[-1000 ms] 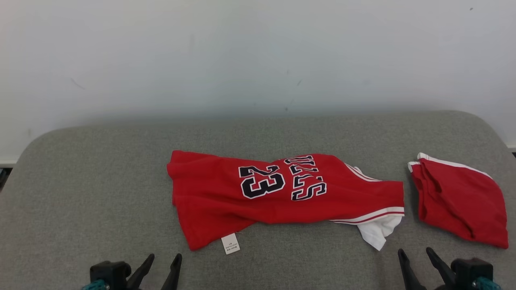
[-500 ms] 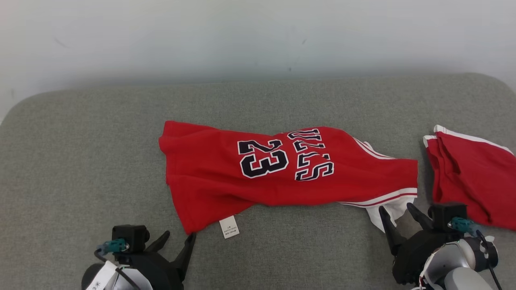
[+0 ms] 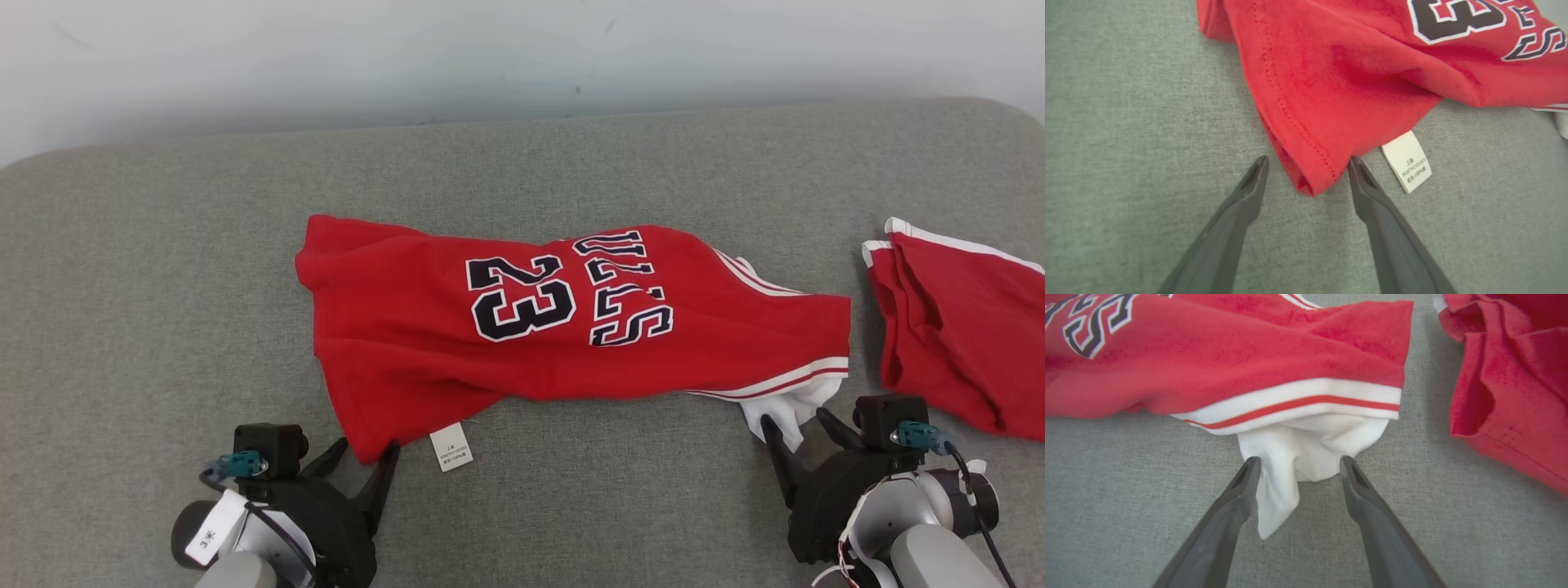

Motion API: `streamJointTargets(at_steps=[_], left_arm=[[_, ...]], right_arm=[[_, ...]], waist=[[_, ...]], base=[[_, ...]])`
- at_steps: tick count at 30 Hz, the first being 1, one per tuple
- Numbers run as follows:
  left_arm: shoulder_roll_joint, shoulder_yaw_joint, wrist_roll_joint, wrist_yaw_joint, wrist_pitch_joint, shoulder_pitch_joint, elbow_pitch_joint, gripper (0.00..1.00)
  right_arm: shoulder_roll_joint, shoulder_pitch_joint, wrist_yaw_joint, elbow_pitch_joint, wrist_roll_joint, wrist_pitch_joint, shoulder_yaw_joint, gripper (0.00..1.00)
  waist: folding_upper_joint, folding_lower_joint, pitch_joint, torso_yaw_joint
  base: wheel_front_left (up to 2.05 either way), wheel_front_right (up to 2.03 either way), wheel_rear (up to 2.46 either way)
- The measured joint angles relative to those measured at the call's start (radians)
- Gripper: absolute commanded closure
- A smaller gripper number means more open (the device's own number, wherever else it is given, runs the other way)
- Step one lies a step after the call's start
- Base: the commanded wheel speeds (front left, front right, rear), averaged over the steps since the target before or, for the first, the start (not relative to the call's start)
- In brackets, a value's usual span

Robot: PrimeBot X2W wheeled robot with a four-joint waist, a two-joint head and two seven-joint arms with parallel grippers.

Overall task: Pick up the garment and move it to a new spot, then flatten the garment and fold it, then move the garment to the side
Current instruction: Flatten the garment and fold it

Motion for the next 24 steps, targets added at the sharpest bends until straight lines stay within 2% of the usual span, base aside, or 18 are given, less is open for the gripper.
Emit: streamJointTargets(at_steps=[4, 5, 6, 8, 9, 10, 11, 12, 21, 22, 23, 24], left_arm=[[-0.004, -0.007, 0.0, -0.009, -0.004, -0.016, 0.023, 0.02], [-0.004, -0.008, 0.0, -0.011, -0.005, -0.021, 0.032, 0.52], [-0.005, -0.008, 0.0, -0.017, -0.01, -0.024, 0.04, 0.6], [-0.007, -0.008, 0.0, -0.017, -0.016, -0.026, 0.052, 0.9], [-0.007, -0.008, 0.0, -0.017, -0.021, -0.029, 0.058, 1.0], [-0.008, -0.009, 0.0, -0.017, -0.022, -0.032, 0.067, 1.0], [-0.009, -0.012, 0.0, -0.019, -0.024, -0.037, 0.076, 0.95], [-0.012, -0.015, 0.0, -0.026, -0.029, -0.042, 0.084, 1.0], [-0.026, -0.034, 0.0, -0.035, -0.05, -0.046, 0.126, 1.0], [-0.027, -0.035, 0.0, -0.035, -0.057, -0.048, 0.132, 1.0], [-0.029, -0.035, 0.0, -0.035, -0.058, -0.049, 0.137, 1.0], [-0.029, -0.037, 0.0, -0.036, -0.06, -0.052, 0.142, 1.0]], right_arm=[[0.002, 0.0, 0.0, 0.011, 0.0, 0.007, 0.0, 0.0], [0.003, 0.0, 0.0, 0.014, 0.0, 0.008, 0.002, 0.0], [0.005, 0.0, 0.0, 0.016, 0.0, 0.008, 0.003, 0.0], [0.008, 0.0, -0.008, 0.022, 0.0, 0.009, 0.004, 0.0], [0.009, 0.0, -0.008, 0.026, 0.0, 0.009, 0.004, 0.0], [0.01, 0.0, -0.008, 0.029, 0.0, 0.009, 0.004, 0.0], [0.011, 0.0, -0.009, 0.033, 0.0, 0.009, 0.003, 0.0], [0.012, 0.0, -0.009, 0.038, 0.0, 0.009, 0.002, 0.0], [0.035, 0.002, -0.016, 0.05, 0.001, 0.016, 0.005, 0.0], [0.037, 0.002, -0.016, 0.053, 0.002, 0.016, 0.005, 0.05], [0.039, 0.002, -0.016, 0.056, 0.004, 0.017, 0.005, 0.41], [0.041, 0.002, -0.016, 0.06, 0.005, 0.017, 0.005, 0.56]], waist=[[0.0, 0.0, 0.003, -0.002], [0.0, 0.0, 0.004, -0.002], [-0.0001, 0.0, 0.004, -0.002], [0.0, 0.0, 0.004, -0.002], [0.0, 0.0, 0.004, -0.002], [0.0, 0.0, 0.004, -0.002], [0.0, -0.0001, 0.003, -0.001], [0.0, -0.0001, 0.001, 0.0], [0.0, -0.0001, -0.015, 0.006], [-0.0001, -0.0001, -0.016, 0.007], [-0.0001, -0.0001, -0.017, 0.008], [0.0, -0.0001, -0.018, 0.008]], base=[[0.0, 0.0, 0.0], [0.0, 0.0, 0.0], [0.0, 0.0, 0.0], [0.0, 0.0, 0.0], [0.0, 0.0, 0.0], [0.0, 0.0, 0.0], [0.0, 0.0, 0.0], [0.0, 0.0, 0.0], [0.0, 0.0, 0.0], [0.0, 0.0, 0.0], [0.0, 0.0, 0.0], [0.0, 0.0, 0.0]])
